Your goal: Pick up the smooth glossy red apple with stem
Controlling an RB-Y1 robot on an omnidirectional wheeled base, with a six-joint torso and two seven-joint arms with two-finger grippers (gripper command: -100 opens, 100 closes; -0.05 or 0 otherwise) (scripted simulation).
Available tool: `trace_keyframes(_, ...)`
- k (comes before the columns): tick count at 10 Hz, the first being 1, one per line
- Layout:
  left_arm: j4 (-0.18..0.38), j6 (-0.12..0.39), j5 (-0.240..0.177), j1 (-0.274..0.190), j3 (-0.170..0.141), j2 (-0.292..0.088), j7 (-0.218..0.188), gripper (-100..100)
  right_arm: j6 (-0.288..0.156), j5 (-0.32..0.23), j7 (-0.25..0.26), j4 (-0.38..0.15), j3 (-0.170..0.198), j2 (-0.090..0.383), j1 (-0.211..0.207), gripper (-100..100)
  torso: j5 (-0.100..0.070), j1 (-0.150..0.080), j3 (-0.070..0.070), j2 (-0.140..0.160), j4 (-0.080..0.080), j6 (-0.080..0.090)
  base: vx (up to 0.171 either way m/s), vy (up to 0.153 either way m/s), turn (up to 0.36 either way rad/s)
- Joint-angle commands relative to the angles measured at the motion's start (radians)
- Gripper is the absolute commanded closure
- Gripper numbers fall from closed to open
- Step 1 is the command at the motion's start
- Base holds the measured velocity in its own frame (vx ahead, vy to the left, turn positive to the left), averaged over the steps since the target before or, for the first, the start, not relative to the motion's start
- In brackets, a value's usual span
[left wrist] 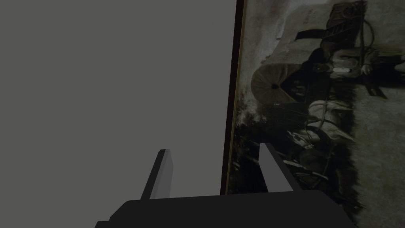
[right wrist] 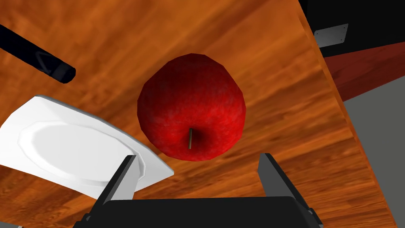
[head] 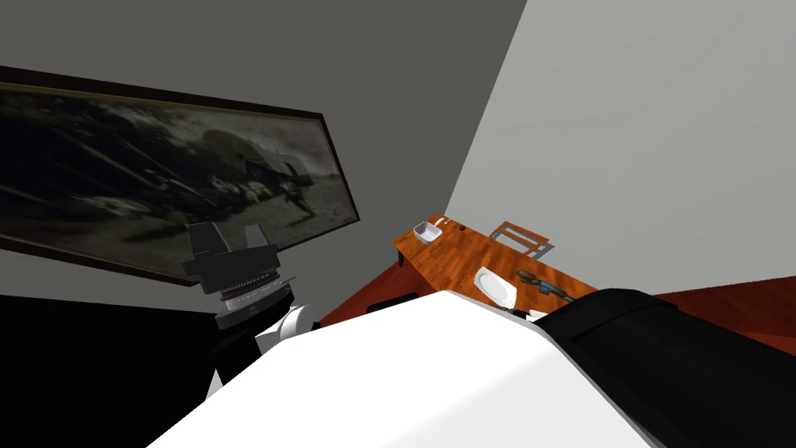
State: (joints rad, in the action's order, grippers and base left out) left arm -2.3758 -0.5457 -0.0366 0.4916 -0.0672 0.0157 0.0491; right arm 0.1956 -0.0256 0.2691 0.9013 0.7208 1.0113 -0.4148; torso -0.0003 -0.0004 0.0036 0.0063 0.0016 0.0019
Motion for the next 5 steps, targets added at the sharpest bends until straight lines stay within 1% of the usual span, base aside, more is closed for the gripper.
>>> trace_keyframes(1,0.000,0.000,0.000,0.000,0.000,0.000,0.000,0,-0.035,0.041,0.011,0.037,0.004,0.003,-0.010,-100,0.000,0.000,0.000,0.000,0.000,0.000,-0.070,-0.039,0.102)
trace_keyframes(2,0.000,0.000,0.000,0.000,0.000,0.000,0.000,0,-0.076,0.076,0.029,0.081,0.013,0.008,-0.031,-100,0.000,0.000,0.000,-0.001,0.000,0.000,-0.082,-0.032,0.176)
trace_keyframes(3,0.000,0.000,0.000,0.000,0.000,0.000,0.000,0,-0.086,0.096,0.029,0.093,0.013,0.008,-0.031,-100,0.000,0.001,0.000,0.000,0.000,0.000,-0.068,-0.024,0.113)
trace_keyframes(4,0.000,0.000,0.000,0.000,0.000,0.000,0.000,0,-0.131,0.131,0.048,0.141,0.021,0.014,-0.051,-100,0.000,0.001,-0.001,-0.001,0.000,0.000,-0.071,-0.031,0.203)
trace_keyframes(5,0.000,0.000,0.000,0.000,0.000,0.000,0.000,0,-0.137,0.151,0.048,0.148,0.021,0.014,-0.051,-100,0.000,0.001,-0.001,-0.001,0.000,0.000,-0.059,-0.040,0.097)
